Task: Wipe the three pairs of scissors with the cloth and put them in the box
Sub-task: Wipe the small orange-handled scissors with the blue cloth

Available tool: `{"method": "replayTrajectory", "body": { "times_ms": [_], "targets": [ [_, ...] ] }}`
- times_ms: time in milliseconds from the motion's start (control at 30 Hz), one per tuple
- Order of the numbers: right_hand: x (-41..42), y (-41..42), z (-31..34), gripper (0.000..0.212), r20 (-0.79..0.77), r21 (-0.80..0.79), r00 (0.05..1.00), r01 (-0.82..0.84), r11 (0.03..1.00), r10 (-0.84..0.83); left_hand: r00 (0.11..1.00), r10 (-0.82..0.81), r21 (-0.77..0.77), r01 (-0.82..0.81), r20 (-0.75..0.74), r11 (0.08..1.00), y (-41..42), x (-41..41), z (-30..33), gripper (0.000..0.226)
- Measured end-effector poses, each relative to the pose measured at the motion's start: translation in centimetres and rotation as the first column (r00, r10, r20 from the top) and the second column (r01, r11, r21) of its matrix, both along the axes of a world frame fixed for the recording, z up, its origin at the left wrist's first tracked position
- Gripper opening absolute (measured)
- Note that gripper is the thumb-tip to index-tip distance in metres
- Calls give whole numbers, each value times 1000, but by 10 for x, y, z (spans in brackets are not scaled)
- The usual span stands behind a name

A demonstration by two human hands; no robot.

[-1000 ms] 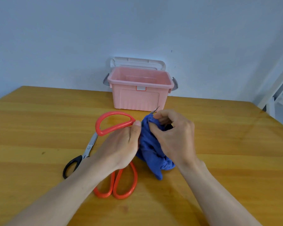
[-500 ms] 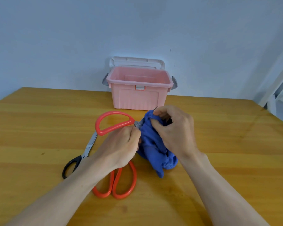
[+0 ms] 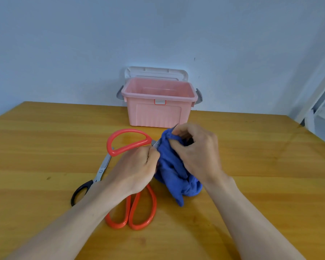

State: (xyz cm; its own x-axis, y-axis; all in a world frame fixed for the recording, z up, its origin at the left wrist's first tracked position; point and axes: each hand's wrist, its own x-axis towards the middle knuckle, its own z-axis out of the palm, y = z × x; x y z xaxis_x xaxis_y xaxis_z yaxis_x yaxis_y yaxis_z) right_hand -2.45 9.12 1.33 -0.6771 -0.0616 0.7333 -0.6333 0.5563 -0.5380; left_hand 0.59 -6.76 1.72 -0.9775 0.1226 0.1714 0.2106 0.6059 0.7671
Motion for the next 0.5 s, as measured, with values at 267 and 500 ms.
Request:
{"method": "replayTrajectory", "body": {
  "times_ms": [267,500],
  "targets": [
    [-3,1,1,18,15,-34,1000,22,999,-21,1000,-2,-3,2,7,1000,2,0,0,48],
    [-5,1,-1,18,27,-48,999,34,998,-33,999,-1,21,1,32,1000,3,0,-2,47]
  ]
}}
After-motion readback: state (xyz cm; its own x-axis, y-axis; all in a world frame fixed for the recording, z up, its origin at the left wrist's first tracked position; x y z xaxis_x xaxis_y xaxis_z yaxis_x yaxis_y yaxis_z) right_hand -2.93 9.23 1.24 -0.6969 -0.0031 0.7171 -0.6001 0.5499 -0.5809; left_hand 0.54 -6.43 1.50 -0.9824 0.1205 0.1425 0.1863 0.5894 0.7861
